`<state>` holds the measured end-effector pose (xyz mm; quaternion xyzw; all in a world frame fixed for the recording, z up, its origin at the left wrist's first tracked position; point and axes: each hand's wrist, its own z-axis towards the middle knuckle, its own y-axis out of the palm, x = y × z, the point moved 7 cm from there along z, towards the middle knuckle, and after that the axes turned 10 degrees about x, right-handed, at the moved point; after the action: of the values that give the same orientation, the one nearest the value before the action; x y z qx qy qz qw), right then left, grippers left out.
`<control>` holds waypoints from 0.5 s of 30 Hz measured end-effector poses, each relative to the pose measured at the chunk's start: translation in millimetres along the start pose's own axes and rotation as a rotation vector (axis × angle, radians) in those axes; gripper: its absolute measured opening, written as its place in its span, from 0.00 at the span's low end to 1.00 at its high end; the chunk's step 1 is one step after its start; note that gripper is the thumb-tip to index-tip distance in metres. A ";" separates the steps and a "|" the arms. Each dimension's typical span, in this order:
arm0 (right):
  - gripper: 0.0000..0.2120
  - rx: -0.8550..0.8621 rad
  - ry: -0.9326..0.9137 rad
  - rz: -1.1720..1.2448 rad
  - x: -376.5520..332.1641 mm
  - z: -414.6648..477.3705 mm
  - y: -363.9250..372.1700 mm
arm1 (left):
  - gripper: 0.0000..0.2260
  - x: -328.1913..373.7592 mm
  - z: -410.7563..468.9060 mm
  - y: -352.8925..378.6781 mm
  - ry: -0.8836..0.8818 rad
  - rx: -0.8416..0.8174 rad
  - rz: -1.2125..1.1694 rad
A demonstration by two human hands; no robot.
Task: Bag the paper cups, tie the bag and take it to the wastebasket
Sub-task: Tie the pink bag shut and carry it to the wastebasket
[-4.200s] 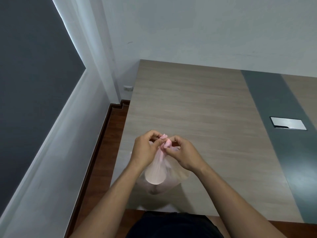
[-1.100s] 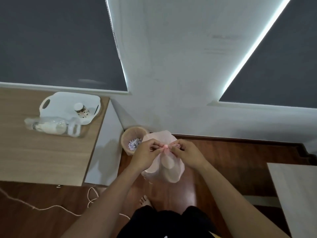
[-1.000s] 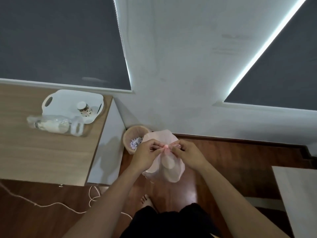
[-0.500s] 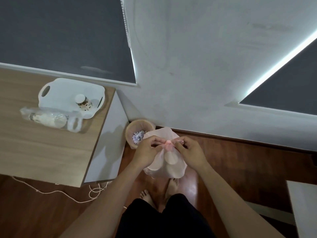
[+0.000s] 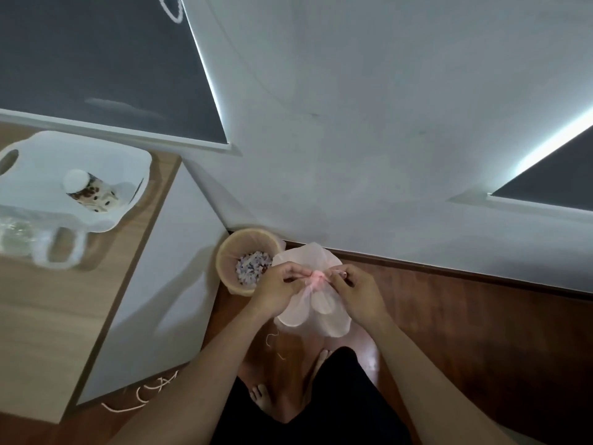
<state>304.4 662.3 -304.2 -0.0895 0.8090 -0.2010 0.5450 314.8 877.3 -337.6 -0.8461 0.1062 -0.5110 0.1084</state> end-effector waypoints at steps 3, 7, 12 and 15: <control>0.06 0.001 0.009 -0.028 44.8 35.2 17.3 | 0.08 -32.9 38.7 22.2 -0.017 -0.021 -0.008; 0.06 0.004 -0.017 -0.078 94.6 69.2 39.4 | 0.05 -75.4 73.6 46.3 -0.044 -0.027 0.008; 0.06 0.042 -0.002 -0.091 145.5 107.7 66.4 | 0.04 -117.4 122.9 68.7 -0.015 0.002 0.073; 0.08 0.032 0.008 -0.108 163.6 120.3 84.1 | 0.07 -128.3 139.4 76.4 0.026 -0.012 0.107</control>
<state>357.3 651.4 -517.3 -0.1234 0.8019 -0.2432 0.5316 374.9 852.1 -531.2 -0.8332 0.1556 -0.5147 0.1292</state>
